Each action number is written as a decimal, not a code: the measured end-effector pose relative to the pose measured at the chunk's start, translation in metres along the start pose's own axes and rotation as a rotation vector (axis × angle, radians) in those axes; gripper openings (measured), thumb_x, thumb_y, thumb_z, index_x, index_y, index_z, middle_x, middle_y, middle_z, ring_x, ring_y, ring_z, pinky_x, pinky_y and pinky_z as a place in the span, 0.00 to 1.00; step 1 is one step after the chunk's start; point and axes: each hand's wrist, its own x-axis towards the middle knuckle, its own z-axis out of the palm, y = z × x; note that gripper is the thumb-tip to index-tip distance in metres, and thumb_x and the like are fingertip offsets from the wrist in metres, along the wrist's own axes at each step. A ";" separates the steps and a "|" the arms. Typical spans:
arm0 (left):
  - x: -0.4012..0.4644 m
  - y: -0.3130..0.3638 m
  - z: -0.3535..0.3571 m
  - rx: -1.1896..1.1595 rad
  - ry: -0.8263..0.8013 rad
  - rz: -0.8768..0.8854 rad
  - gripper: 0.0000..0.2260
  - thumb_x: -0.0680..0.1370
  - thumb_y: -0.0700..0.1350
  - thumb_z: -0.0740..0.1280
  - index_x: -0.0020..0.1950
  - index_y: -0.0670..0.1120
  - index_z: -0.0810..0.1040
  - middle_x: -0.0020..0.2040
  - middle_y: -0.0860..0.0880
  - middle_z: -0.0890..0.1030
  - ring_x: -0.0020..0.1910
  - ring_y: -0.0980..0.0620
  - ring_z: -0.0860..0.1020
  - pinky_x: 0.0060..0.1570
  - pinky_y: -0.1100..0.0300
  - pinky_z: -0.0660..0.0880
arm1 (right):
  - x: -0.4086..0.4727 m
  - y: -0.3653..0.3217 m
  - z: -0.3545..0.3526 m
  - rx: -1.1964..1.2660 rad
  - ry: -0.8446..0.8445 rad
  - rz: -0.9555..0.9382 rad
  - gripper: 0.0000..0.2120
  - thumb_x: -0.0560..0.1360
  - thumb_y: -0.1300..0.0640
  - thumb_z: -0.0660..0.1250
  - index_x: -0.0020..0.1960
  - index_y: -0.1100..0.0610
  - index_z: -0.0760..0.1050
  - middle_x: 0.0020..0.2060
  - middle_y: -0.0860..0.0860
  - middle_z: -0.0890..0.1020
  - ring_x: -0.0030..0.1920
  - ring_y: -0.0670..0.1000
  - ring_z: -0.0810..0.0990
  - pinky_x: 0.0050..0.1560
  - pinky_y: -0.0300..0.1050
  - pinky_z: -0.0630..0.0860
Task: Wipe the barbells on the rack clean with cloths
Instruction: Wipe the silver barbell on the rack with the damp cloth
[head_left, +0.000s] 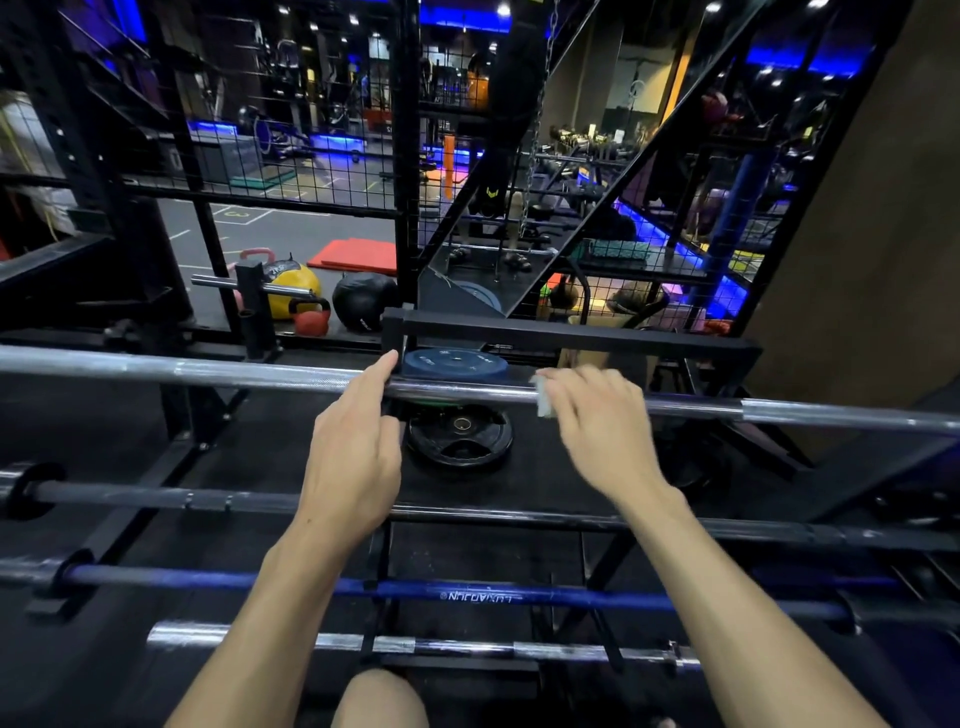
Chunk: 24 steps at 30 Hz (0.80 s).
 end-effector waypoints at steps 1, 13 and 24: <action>0.000 0.000 0.000 0.001 -0.002 0.004 0.28 0.80 0.35 0.56 0.80 0.53 0.64 0.63 0.46 0.79 0.51 0.44 0.77 0.50 0.55 0.69 | 0.000 0.012 -0.007 0.035 -0.003 0.062 0.18 0.86 0.51 0.52 0.58 0.47 0.81 0.48 0.46 0.81 0.49 0.51 0.75 0.52 0.49 0.66; 0.001 0.000 0.000 0.015 0.010 0.042 0.27 0.80 0.34 0.56 0.79 0.51 0.66 0.69 0.52 0.76 0.57 0.46 0.78 0.57 0.54 0.71 | 0.004 -0.006 -0.010 0.191 0.064 0.156 0.13 0.83 0.45 0.61 0.50 0.49 0.81 0.44 0.42 0.80 0.46 0.48 0.74 0.53 0.49 0.69; 0.003 0.000 0.003 0.026 0.036 0.047 0.27 0.79 0.34 0.58 0.77 0.50 0.69 0.67 0.50 0.79 0.56 0.48 0.78 0.54 0.59 0.68 | -0.023 0.092 -0.057 -0.087 -0.262 0.121 0.23 0.84 0.59 0.60 0.79 0.55 0.66 0.77 0.52 0.69 0.78 0.54 0.63 0.78 0.50 0.56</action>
